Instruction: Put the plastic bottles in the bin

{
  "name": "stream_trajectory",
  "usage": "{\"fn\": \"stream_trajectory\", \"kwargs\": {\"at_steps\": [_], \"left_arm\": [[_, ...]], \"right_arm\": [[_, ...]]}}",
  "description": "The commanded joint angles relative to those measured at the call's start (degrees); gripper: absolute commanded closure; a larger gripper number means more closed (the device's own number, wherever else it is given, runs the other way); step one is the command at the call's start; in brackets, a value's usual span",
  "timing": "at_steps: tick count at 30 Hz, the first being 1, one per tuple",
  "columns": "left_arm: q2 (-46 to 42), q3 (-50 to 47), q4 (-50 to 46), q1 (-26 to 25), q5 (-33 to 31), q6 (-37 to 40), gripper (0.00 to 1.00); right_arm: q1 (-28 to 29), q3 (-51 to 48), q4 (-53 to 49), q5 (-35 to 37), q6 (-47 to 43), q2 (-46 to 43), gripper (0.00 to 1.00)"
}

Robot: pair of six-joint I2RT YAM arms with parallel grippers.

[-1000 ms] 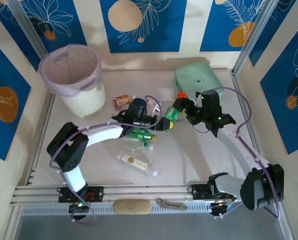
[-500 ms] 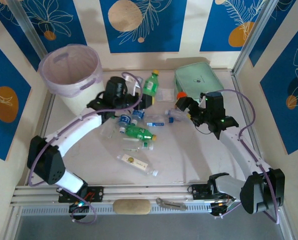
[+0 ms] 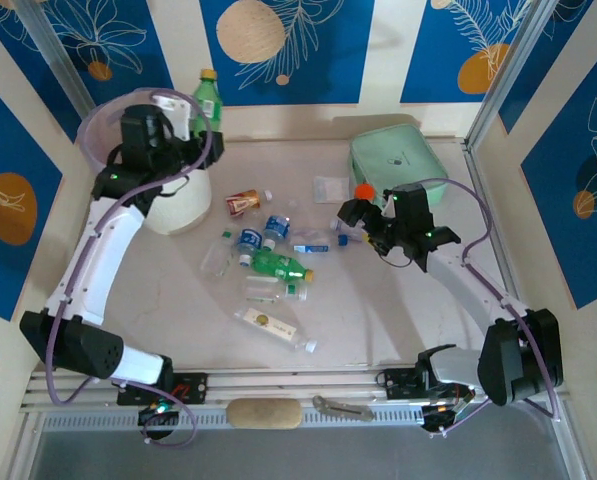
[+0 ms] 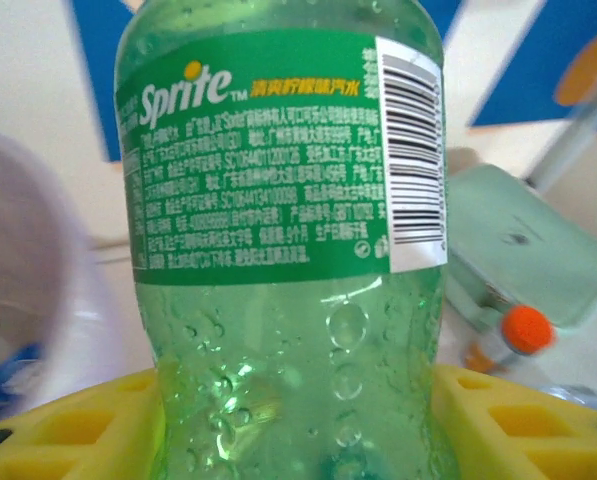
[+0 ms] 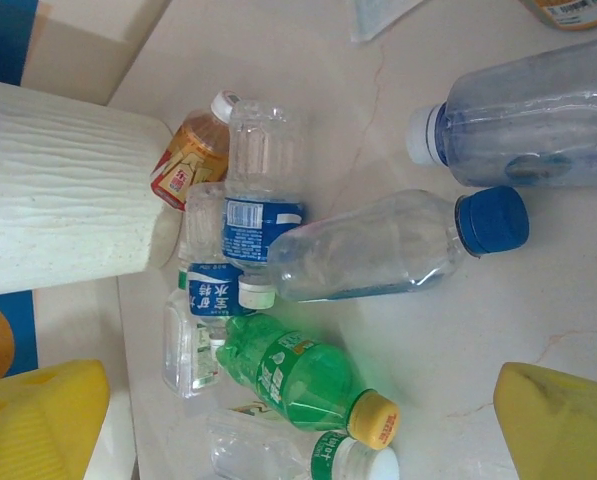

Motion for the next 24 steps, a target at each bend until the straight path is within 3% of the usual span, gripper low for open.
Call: {"fn": "stream_trajectory", "kwargs": {"at_steps": [1, 12, 24], "left_arm": [[0.1, 4.39, -5.02, 4.71, -1.55, 3.37, 0.52], [8.04, 10.32, -10.27, 16.53, 3.25, 0.38, 0.52], [12.71, 10.45, -12.34, 19.02, 2.12, -0.27, 0.5]], "right_arm": [[0.44, 1.88, 0.16, -1.36, -1.12, 0.64, 0.01], [0.54, 2.14, -1.6, 0.21, -2.78, -1.01, 0.01], [0.64, 1.64, -2.3, 0.51, -2.08, -2.11, 0.01]]}}
